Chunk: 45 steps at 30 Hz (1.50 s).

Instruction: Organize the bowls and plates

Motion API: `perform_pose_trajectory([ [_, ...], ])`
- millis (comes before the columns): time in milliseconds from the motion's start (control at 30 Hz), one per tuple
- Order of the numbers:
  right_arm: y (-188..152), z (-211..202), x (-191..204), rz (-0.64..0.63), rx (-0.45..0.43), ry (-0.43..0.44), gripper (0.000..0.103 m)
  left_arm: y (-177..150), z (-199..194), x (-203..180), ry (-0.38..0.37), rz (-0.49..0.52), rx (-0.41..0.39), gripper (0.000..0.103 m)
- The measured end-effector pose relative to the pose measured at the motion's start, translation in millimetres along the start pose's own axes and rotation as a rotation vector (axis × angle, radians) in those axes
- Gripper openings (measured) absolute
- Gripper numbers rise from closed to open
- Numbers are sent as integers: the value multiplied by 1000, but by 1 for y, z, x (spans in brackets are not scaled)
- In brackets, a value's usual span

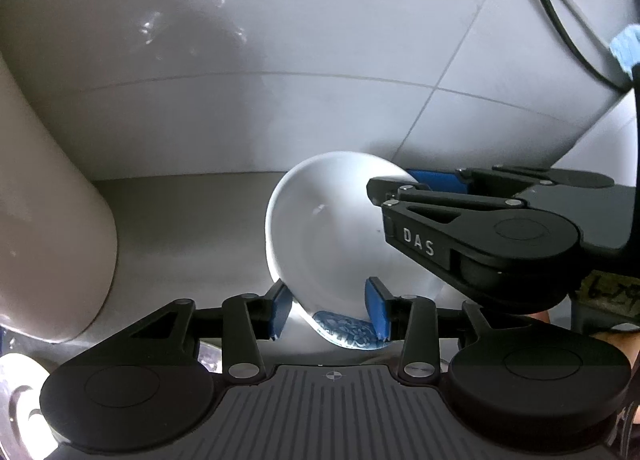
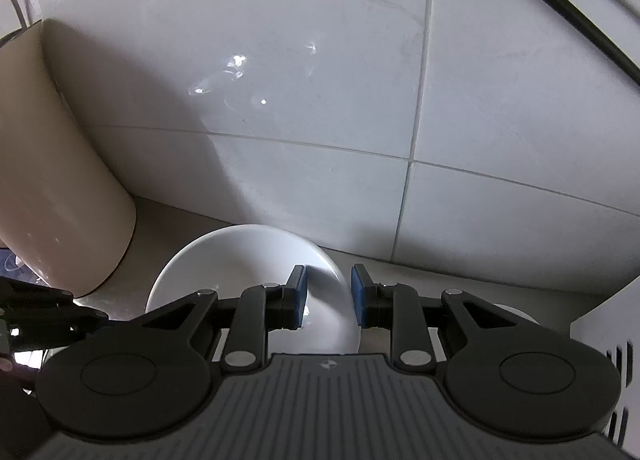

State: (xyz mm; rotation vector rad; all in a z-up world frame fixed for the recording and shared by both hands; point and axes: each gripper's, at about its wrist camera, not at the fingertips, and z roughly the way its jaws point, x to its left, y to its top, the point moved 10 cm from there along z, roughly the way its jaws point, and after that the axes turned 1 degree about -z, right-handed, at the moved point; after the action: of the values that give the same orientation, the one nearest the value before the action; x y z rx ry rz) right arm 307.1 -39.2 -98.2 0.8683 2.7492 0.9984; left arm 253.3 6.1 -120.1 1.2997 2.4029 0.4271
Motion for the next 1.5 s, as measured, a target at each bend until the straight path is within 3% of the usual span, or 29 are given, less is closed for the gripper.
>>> perform_pose_trajectory([
  [900,-7,-8,7,-4,-48,-85,27,0,-1,-2,6,44,8,103],
  [1000,-6,-15,7,6,-67,-104,38,-1,-4,-3,7,53,-3,103],
  [1067,-5,-20,9,6,-80,-123,55,0,-8,-3,15,71,-15,103],
  [1367,-12,-36,5,50,-103,-212,80,-2,-21,2,47,133,-53,103],
  [1500,-20,-41,1,99,-91,-234,81,-2,-25,7,44,134,-59,103],
])
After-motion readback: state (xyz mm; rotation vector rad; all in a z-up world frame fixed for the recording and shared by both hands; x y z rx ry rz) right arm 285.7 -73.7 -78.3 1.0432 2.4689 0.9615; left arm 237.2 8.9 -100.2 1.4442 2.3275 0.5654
